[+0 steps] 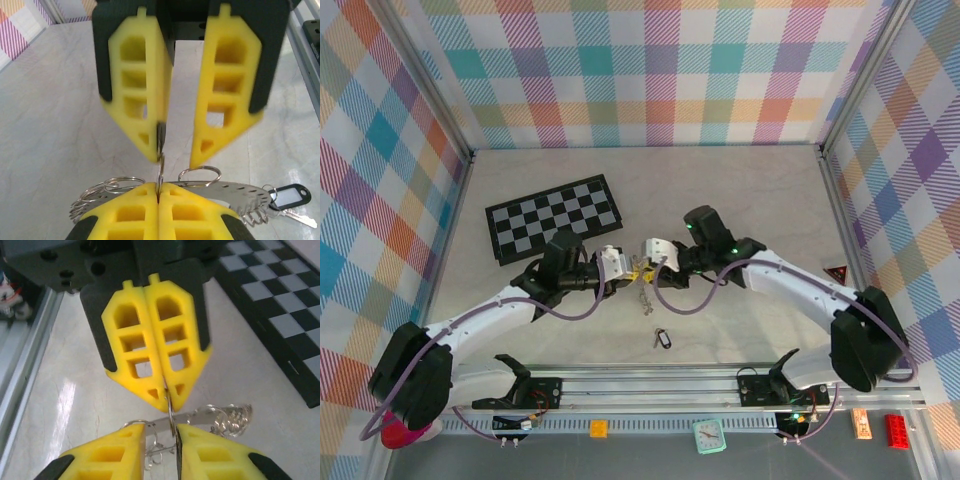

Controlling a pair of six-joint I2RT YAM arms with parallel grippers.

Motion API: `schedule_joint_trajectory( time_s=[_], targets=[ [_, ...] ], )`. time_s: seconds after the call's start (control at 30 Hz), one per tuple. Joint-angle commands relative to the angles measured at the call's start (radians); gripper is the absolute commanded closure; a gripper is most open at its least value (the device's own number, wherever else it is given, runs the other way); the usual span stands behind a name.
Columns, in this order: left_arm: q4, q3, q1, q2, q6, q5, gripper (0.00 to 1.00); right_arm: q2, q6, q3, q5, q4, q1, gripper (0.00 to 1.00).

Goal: Put the keys on the keyring

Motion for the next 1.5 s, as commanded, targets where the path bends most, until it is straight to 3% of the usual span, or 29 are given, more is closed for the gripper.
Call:
schedule_joint_trajectory(
  time_s=[0.0,0.2,0.93,1.2,1.3,1.47],
  targets=[
    [0.188,-0.050,-0.001,-0.014,-0.064,0.025,0.99,-0.060,0.138,-0.124,-0.148,0.251,-0.035,0.75],
    [0.380,-0.127,-0.001,-0.003,-0.162,0.056,1.00,-0.072,0.214,-0.211,-0.158,0.397,-0.035,0.75],
    [0.453,-0.141,-0.001,0.044,-0.198,0.149,1.00,-0.014,0.256,-0.181,-0.201,0.470,-0.033,0.75],
    [0.476,-0.142,-0.001,0.051,-0.210,0.153,1.00,0.023,0.251,-0.163,-0.204,0.466,-0.020,0.83],
    [0.482,-0.142,-0.001,0.056,-0.217,0.149,1.00,0.022,0.251,-0.158,-0.205,0.462,-0.018,0.93],
    [0.443,-0.141,-0.001,0.044,-0.215,0.101,0.84,0.002,0.208,-0.141,-0.188,0.393,-0.016,1.00]
  ],
)
